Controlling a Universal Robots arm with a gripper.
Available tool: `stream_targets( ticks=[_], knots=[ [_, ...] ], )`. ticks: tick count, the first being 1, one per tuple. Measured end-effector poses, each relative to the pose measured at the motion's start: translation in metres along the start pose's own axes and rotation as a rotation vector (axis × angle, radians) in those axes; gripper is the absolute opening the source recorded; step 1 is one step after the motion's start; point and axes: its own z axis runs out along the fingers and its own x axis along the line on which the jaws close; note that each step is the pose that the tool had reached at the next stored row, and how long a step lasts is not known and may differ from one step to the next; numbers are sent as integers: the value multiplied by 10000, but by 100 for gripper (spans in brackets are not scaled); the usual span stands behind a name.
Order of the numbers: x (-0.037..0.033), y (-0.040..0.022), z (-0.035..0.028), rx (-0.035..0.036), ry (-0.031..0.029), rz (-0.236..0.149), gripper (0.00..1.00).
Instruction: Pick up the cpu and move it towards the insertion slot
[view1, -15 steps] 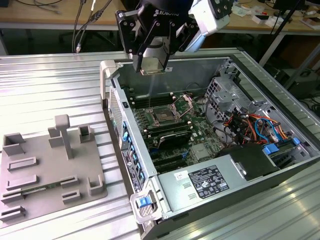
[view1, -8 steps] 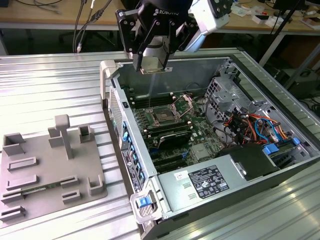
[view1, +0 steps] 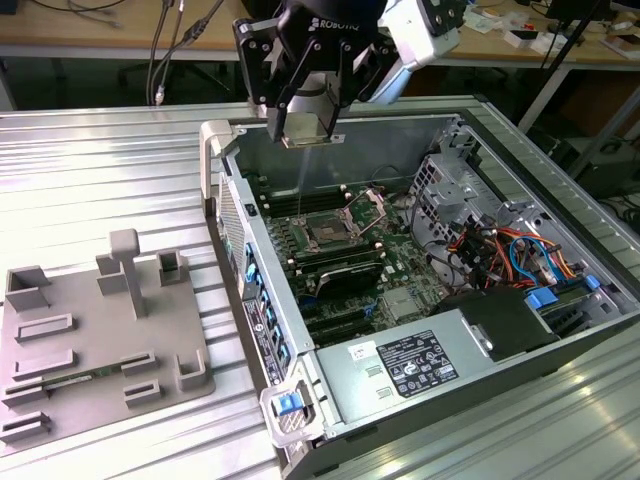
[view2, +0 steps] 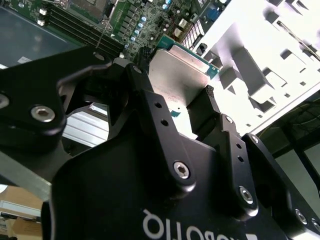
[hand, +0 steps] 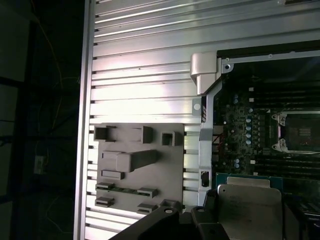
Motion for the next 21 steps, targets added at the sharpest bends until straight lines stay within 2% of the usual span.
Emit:
stream_targets(
  ticks=[8,12,21],
  knots=[
    [-23,0,0,0,0,-2,55],
    [-101,-2,0,0,0,0,55],
    [-204,-4,-2,0,1,-1,55]
  ],
)
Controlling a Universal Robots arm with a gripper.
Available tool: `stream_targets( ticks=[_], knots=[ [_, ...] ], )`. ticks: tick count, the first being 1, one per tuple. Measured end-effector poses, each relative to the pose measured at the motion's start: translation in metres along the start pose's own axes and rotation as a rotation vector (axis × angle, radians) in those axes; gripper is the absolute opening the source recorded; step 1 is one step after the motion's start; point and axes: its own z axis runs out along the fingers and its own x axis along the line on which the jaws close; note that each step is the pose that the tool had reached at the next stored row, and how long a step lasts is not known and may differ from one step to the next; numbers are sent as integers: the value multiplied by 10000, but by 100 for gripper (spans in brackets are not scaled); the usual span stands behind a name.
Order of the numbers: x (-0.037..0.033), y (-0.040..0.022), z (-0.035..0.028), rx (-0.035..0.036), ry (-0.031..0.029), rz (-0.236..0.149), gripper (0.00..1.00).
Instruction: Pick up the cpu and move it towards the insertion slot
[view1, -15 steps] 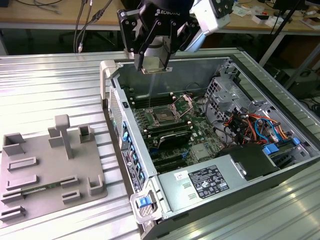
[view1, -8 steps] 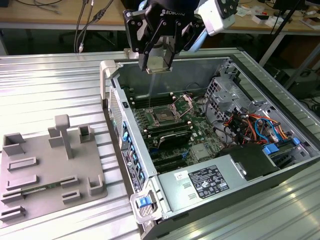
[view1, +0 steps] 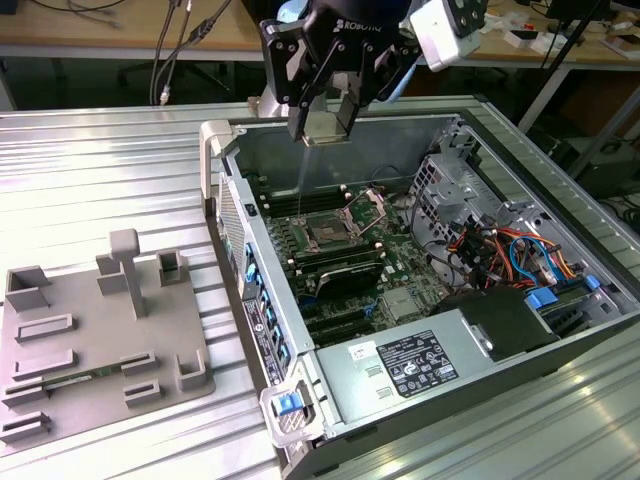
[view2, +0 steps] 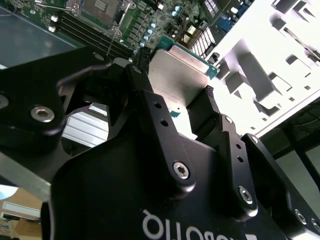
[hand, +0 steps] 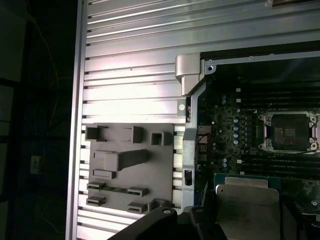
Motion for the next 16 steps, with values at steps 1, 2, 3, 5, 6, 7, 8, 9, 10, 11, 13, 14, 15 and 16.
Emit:
stream_targets(
  ticks=[1,2,3,5,6,7,8,9,10,11,13,14,15,16],
  knots=[
    [-12,0,0,0,-1,0,55],
    [-19,0,0,0,0,0,55],
    [-27,0,0,0,0,0,55],
    [-57,-1,0,-1,-1,1,55],
    [-77,-1,-1,0,0,0,55],
    [-94,-2,-1,-1,-1,0,55],
    [-119,-2,-2,0,0,0,55],
    [-141,-3,-2,-1,-1,0,55],
    [-152,-3,-2,0,0,0,55],
    [-165,-3,-3,0,0,0,55],
    [-201,-4,-3,0,-1,0,55],
    [-217,-4,-3,0,-1,0,55],
    [-226,-4,-3,0,-1,0,55],
    [-244,-4,-4,0,-1,0,55]
  ],
)
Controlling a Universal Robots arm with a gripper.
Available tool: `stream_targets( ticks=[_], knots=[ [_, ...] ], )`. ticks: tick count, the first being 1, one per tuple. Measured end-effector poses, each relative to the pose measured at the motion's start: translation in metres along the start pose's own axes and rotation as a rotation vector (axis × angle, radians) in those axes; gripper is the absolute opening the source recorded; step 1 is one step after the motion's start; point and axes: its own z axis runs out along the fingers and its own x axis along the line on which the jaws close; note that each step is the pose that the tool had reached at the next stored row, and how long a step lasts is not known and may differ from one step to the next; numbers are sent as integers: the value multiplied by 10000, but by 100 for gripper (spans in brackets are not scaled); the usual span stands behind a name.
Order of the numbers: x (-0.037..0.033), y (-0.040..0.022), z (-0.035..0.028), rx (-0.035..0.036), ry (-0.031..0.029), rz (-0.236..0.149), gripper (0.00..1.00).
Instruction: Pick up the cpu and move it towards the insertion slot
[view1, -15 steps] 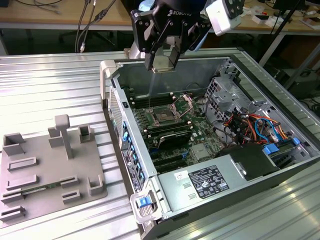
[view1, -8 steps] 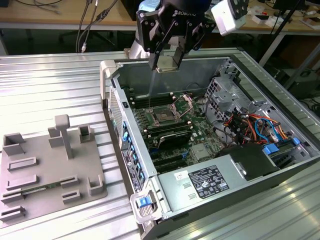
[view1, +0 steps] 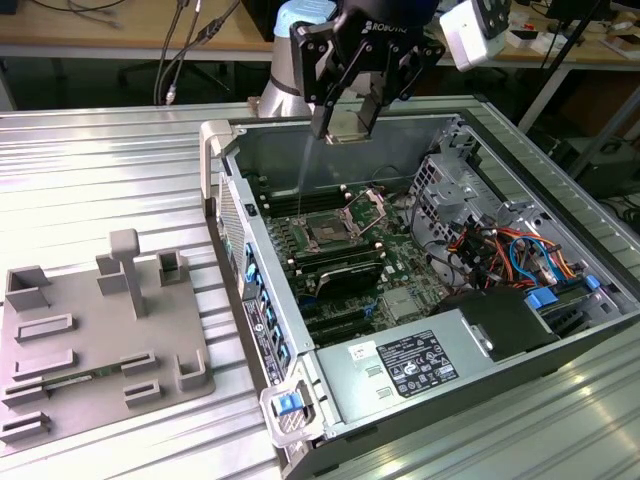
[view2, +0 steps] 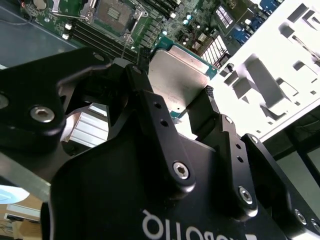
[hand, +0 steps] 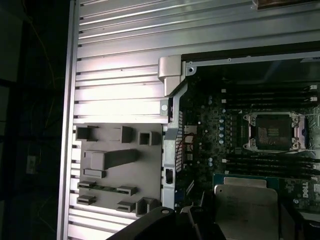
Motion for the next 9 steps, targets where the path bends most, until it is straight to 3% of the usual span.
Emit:
stream_targets(
  ticks=[9],
  knots=[
    [-89,115,11,-1,0,1,55]
  ],
)
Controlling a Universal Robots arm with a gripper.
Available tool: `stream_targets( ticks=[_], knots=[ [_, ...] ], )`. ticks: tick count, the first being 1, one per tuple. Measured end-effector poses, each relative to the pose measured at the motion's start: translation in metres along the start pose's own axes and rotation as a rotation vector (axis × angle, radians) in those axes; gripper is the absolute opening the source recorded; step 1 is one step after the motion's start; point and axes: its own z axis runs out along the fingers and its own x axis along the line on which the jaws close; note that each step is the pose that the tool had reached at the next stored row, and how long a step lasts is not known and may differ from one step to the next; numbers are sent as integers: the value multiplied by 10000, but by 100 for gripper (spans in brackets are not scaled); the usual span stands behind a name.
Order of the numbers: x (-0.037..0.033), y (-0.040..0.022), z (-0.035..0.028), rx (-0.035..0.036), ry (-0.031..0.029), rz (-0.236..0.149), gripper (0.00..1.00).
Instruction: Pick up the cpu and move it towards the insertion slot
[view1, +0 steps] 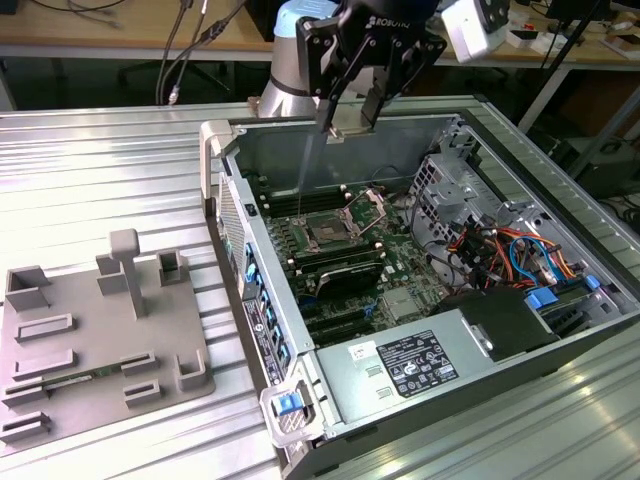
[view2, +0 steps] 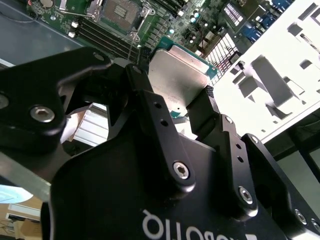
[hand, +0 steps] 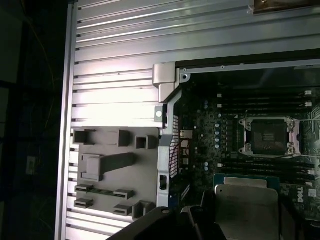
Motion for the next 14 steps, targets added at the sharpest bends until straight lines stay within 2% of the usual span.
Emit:
stream_targets(
  ticks=[14],
  knots=[
    [-114,168,14,0,0,0,55]
  ],
)
